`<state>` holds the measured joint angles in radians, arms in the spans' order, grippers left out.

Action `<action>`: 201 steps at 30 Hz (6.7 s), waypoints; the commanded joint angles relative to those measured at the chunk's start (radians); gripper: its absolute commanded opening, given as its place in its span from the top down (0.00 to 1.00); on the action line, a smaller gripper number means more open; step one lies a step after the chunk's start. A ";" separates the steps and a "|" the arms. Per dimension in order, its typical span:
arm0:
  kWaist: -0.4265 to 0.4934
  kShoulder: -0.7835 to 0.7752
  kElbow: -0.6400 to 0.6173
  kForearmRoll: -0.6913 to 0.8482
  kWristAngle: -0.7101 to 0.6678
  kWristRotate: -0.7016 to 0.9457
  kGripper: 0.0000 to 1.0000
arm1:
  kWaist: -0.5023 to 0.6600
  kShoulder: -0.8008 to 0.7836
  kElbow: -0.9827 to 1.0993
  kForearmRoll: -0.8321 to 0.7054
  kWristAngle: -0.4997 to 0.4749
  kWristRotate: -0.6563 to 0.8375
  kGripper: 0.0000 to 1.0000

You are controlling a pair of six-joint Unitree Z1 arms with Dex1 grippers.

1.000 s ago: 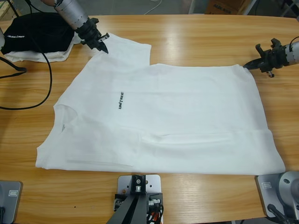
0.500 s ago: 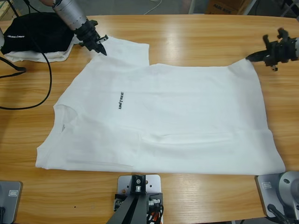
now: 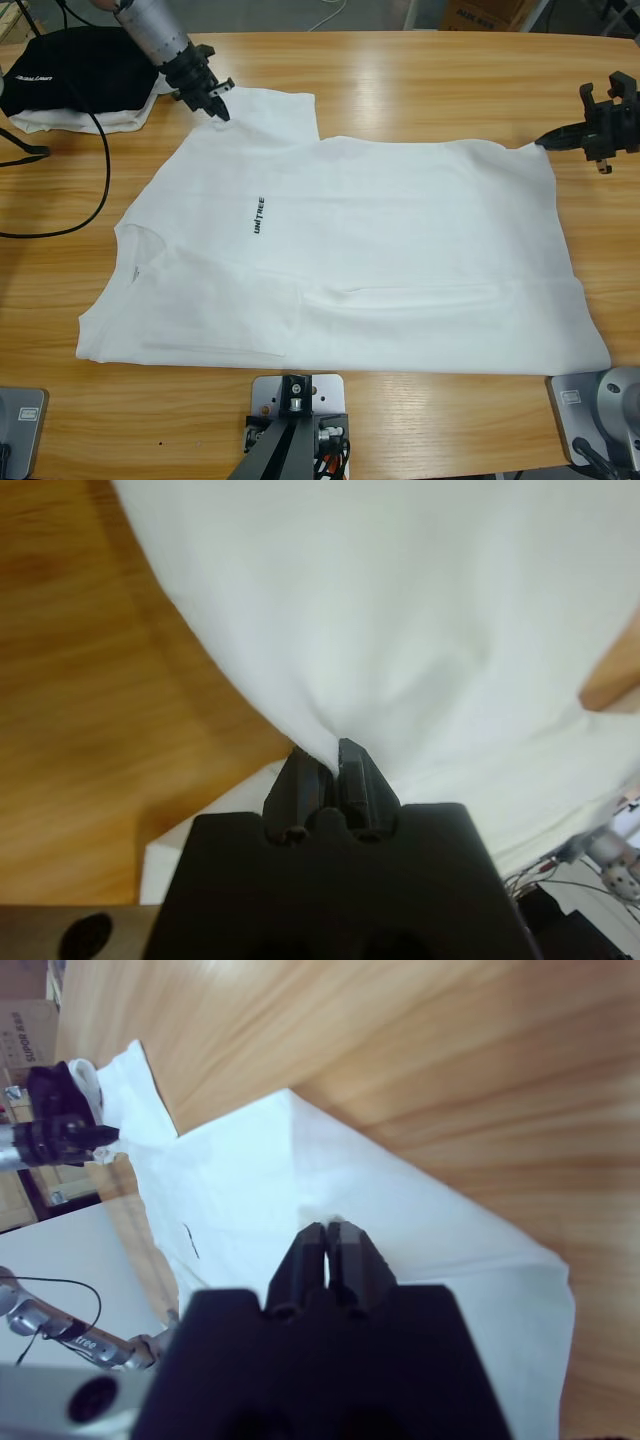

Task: Fold clothes

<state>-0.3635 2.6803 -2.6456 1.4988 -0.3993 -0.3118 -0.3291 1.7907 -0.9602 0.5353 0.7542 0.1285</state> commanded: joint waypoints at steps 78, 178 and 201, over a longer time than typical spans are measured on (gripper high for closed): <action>-0.115 -0.634 1.134 -0.717 0.129 -0.043 1.00 | 0.030 0.165 0.084 -0.374 -0.148 -0.005 1.00; -0.316 -1.121 1.673 -0.724 0.349 -0.306 0.00 | 0.585 -0.284 -0.019 0.202 -0.290 0.134 0.40; -0.537 -1.028 2.092 -1.637 0.143 -0.516 1.00 | 0.635 -0.204 0.047 -0.005 -0.203 0.111 0.95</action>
<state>-0.8822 1.5764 -0.7399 0.0440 -0.2497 -0.8137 0.2966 1.5464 -0.9748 0.5939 0.5054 0.2765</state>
